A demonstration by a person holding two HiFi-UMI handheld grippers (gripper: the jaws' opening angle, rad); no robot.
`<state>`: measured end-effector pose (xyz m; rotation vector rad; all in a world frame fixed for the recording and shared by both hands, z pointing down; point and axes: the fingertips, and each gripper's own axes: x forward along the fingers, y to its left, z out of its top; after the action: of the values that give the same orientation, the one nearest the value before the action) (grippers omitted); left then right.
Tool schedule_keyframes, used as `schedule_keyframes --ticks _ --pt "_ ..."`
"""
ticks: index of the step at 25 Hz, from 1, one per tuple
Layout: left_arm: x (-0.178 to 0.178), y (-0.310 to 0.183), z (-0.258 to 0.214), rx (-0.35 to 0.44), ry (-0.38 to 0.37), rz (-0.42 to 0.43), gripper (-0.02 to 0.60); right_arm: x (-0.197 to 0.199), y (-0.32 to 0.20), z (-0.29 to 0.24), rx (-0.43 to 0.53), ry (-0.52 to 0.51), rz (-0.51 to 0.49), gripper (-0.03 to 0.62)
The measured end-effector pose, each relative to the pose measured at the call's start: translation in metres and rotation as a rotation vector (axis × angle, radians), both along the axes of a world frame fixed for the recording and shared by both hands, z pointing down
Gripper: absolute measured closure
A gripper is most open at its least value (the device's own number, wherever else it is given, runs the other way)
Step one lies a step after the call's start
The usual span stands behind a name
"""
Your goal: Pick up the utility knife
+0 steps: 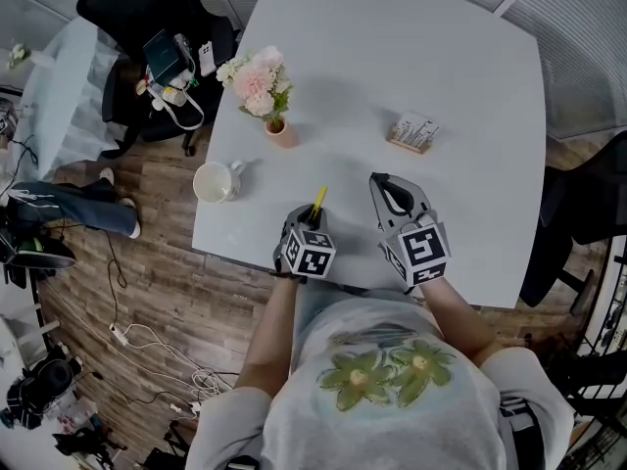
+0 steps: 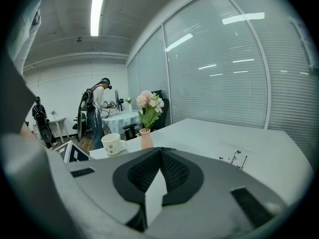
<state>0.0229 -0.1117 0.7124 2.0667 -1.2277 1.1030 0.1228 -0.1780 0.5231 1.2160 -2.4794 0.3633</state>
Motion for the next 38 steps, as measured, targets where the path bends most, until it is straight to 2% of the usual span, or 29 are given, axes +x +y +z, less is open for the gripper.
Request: schedule_keyframes --ticks 20,38 --pt "-0.003 -0.002 0.000 -0.019 0.008 -0.002 0.515 0.003 0.006 -0.009 0.022 -0.007 0.018 0.588" --pt "-0.010 -0.014 -0.055 0.100 0.059 -0.010 0.515 0.002 0.020 -0.022 0.039 -0.011 0.045 0.588"
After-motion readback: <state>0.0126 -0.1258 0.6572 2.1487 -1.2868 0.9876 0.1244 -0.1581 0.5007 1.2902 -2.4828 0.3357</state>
